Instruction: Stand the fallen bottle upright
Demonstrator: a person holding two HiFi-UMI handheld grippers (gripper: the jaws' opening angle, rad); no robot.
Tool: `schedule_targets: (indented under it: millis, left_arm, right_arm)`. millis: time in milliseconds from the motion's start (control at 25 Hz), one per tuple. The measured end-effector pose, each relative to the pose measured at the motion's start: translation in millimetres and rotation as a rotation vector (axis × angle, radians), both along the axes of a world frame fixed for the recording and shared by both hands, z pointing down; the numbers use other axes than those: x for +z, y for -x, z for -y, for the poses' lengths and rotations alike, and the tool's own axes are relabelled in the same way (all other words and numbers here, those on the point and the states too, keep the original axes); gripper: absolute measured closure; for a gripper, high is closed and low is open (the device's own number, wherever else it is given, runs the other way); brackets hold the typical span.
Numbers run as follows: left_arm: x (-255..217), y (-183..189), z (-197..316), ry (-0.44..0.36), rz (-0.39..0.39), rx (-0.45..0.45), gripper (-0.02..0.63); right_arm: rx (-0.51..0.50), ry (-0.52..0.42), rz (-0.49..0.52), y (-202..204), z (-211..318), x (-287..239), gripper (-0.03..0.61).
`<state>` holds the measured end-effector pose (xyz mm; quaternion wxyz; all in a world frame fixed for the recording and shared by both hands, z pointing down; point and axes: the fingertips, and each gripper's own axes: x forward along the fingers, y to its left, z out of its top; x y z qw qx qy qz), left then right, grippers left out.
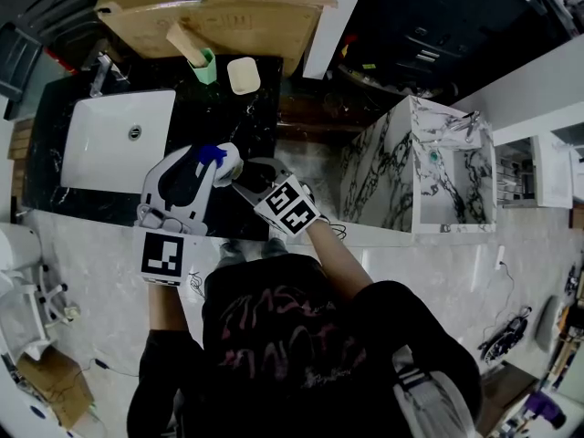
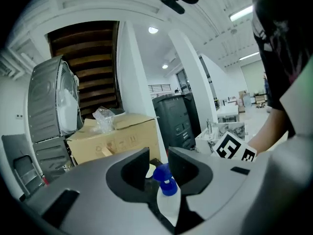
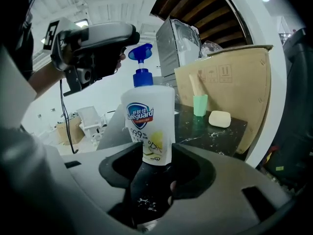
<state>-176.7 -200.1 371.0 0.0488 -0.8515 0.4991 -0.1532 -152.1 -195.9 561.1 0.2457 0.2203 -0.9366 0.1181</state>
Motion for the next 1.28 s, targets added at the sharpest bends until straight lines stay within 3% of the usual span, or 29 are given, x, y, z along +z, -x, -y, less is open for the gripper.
schedule_targets:
  millis: [160,360,680,960,1280]
  left_arm:
    - [-16.7,22.0,8.8,-0.006,-0.082,-0.061,0.485]
    - [-30.6,56.2,21.0,-0.031,-0.087,-0.122,0.499]
    - [-29.0,88.9,36.2,-0.028,-0.181,-0.23,0.542]
    - [-25.9,106.5,44.6,-0.033,-0.191,-0.306,0.574]
    - [-16.8,123.5,43.8,-0.031,-0.194,-0.371,0.597]
  right_arm:
    - [0.041,-0.016,0.026,-8.6,2.7,-8.5,0.423]
    - [0.117,-0.058,0.051,-27.0,15.5,-26.5,0.448]
    - [0.281,-0.159,0.096,-58.0,57.8,-70.4,0.514]
    - [0.37,-0.237,0.143,-70.0,88.8,-108.8,0.563]
    - [0.424,-0.306,0.176,-82.7,113.1,-144.4,0.564]
